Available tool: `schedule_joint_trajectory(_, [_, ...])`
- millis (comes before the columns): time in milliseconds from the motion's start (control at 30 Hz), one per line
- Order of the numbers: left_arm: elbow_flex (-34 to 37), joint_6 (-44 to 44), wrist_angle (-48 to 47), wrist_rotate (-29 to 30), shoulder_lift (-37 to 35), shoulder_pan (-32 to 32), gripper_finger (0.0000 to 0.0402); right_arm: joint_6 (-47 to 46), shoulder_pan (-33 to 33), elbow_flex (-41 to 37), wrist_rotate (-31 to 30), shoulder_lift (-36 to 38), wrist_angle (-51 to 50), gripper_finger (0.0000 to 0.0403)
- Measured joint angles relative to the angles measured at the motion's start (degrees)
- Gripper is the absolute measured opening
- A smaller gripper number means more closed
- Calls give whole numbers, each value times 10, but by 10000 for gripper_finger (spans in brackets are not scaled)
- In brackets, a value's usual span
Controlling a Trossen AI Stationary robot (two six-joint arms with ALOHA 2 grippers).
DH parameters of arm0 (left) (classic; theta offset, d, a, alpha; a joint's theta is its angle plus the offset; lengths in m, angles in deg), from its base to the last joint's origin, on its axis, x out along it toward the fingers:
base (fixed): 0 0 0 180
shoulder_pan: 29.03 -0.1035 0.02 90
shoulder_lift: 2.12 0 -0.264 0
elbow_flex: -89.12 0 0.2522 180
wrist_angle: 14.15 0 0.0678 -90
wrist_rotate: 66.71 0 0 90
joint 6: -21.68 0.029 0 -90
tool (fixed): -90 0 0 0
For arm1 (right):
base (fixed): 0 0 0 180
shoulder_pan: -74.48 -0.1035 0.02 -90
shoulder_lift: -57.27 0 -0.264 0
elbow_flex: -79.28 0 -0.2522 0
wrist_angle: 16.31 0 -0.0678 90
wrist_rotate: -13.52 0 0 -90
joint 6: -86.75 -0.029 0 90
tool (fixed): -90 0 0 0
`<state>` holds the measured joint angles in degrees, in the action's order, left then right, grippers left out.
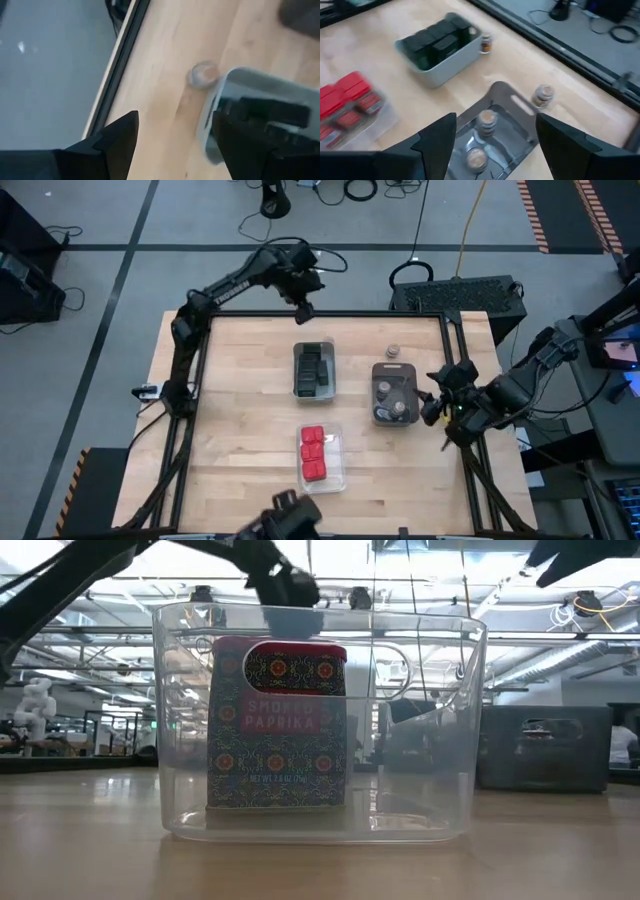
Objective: Sort spices by type
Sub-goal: Put the brown spice bottle into the black bin
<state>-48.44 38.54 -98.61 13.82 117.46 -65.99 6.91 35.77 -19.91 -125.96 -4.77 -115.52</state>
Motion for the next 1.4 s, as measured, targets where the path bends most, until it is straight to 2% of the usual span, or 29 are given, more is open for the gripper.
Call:
schedule_joint_trajectory(133, [13,0,-5,-16,3,-23,260,25,78,0,5,2,1,258])
schedule_joint_trajectory(267, [13,0,-28,-42,-15,-26,260,111,192,0,52,8,26,258])
schedule_joint_trajectory(367, [13,7,-75,-42,-39,-19,260,233,296,0,111,11,96,258])
schedule_joint_trajectory(533, [23,13,-116,-45,-95,-9,260,472,489,0,251,-5,288,258])
schedule_joint_trajectory(600, [44,5,-112,-45,-125,-7,260,506,558,0,292,-25,313,258])
schedule_joint_trajectory(733, [133,1,-67,-49,-198,0,260,531,659,0,319,-85,285,258])
schedule_joint_trajectory(967, [358,1,70,-54,-326,1,260,571,711,0,395,-198,312,258])
schedule_joint_trajectory(1100, [460,1,151,-85,-376,3,260,583,718,0,426,-250,305,258])
schedule_joint_trajectory(1200, [499,1,184,-104,-392,4,260,585,719,0,424,-275,307,258])
schedule_joint_trajectory(1400, [524,2,194,-111,-398,4,260,594,735,0,445,-316,304,258])
